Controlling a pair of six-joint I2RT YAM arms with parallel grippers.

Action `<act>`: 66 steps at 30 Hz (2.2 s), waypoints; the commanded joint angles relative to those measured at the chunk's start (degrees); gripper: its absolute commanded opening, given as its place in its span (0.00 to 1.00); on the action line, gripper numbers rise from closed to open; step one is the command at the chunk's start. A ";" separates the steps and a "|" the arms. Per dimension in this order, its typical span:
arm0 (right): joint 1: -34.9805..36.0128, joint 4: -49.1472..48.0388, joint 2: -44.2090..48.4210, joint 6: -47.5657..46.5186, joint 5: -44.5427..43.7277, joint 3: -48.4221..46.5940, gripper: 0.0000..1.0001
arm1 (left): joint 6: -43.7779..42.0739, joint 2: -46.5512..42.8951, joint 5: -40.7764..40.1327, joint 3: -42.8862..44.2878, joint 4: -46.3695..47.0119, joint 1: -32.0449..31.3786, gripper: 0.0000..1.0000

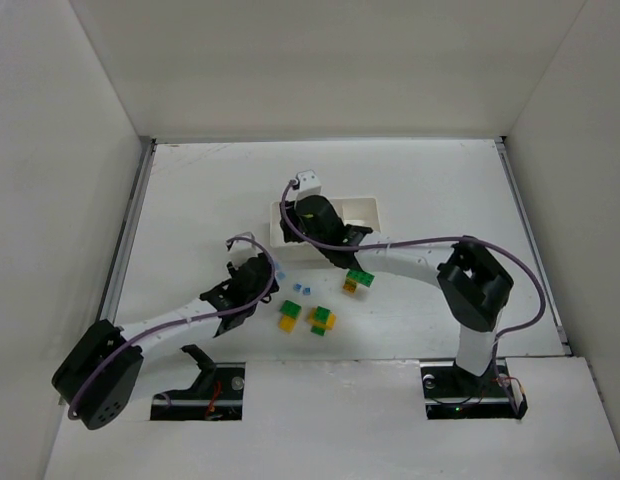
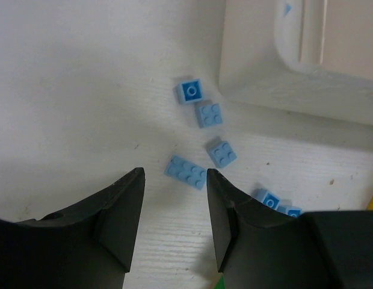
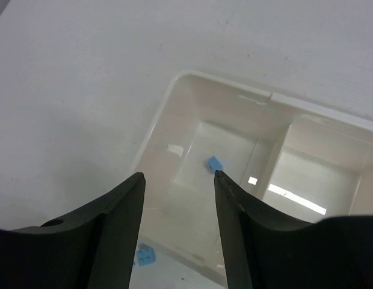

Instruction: Sort the legos into containers by color

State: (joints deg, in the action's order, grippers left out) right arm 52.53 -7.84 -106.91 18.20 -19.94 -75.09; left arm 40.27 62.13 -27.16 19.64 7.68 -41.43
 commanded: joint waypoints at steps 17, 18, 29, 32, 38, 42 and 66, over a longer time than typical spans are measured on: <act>-4.76 -8.51 25.08 7.82 3.16 25.95 0.48 | -8.72 18.46 -2.46 12.35 7.08 -3.00 0.32; -5.03 -8.69 25.61 7.91 3.24 26.48 0.48 | -8.72 19.08 -2.46 12.70 7.00 -3.08 0.32; -8.02 -8.86 29.74 8.35 3.33 29.39 0.53 | -8.19 23.21 -3.25 14.73 2.87 -5.37 0.30; -8.02 -8.86 29.75 8.26 3.51 29.47 0.54 | -8.10 22.95 -5.18 14.38 2.51 -5.98 0.34; -7.93 -8.51 29.57 8.00 3.33 29.21 0.55 | -8.72 22.60 -6.33 14.46 1.19 -7.57 0.35; -7.93 -8.51 29.83 8.17 3.25 29.21 0.55 | -8.98 23.21 -5.80 14.46 1.02 -7.83 0.30; 3.75 -2.10 30.54 9.49 2.81 34.66 0.42 | -13.28 12.91 0.00 27.72 0.66 0.07 0.16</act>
State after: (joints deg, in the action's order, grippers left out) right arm 54.57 -10.39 -76.51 26.24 -16.88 -40.95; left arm 29.91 70.35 -29.36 43.79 7.53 -43.11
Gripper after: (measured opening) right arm 0.404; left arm 0.221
